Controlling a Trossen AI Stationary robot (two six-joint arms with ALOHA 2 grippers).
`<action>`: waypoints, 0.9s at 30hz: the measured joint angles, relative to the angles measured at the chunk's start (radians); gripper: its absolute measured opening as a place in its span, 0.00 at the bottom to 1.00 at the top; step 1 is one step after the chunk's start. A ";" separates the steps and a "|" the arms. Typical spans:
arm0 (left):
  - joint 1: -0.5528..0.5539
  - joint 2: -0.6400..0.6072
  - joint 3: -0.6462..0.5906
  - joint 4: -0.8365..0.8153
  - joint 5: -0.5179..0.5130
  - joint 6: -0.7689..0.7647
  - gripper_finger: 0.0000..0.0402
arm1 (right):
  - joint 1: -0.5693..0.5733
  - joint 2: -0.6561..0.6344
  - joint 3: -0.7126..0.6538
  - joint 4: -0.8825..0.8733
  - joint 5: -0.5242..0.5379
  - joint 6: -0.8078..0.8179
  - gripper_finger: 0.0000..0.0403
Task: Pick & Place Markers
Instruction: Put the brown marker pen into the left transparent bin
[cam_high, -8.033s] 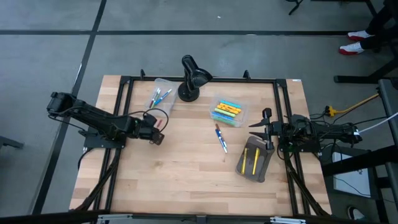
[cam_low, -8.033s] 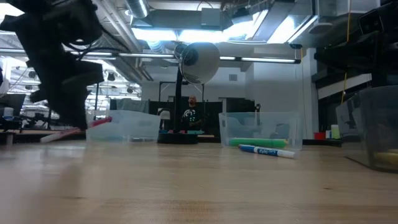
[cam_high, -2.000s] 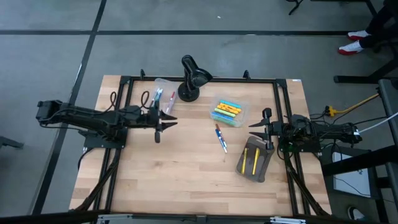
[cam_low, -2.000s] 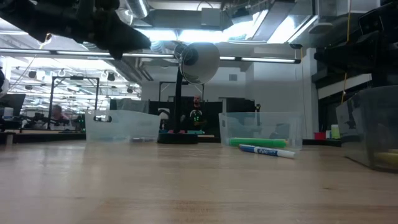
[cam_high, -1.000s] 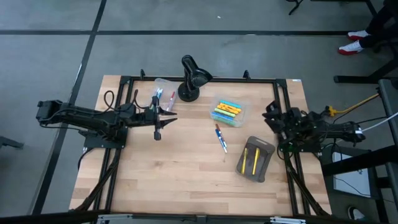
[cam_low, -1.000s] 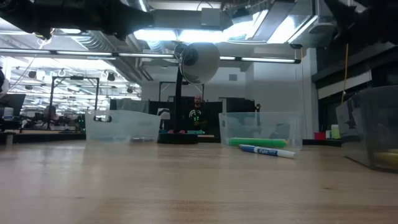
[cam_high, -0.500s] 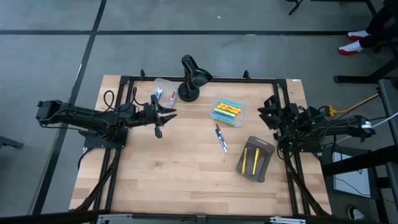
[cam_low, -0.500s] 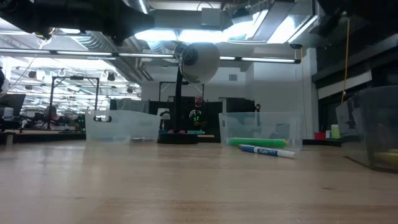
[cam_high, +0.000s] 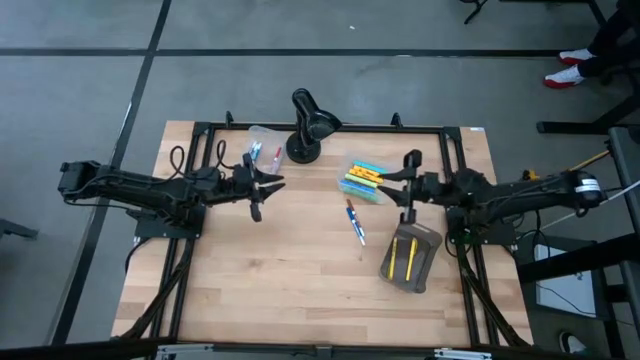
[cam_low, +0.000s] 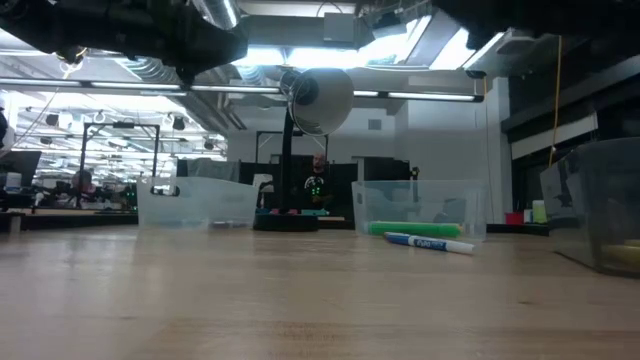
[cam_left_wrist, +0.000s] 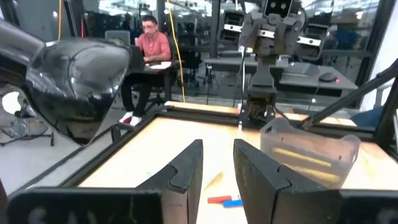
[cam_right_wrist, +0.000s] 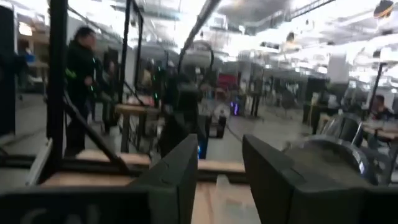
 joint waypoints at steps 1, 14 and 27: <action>0.000 0.000 0.000 -0.005 0.000 0.000 0.21 | -0.001 0.017 0.000 0.003 0.000 0.004 0.31; 0.000 0.000 0.000 -0.024 -0.001 0.001 0.21 | -0.005 0.295 0.245 -0.467 0.070 0.307 0.31; 0.000 0.000 0.000 -0.032 -0.003 0.008 0.21 | 0.002 0.640 0.657 -1.153 0.134 0.673 0.31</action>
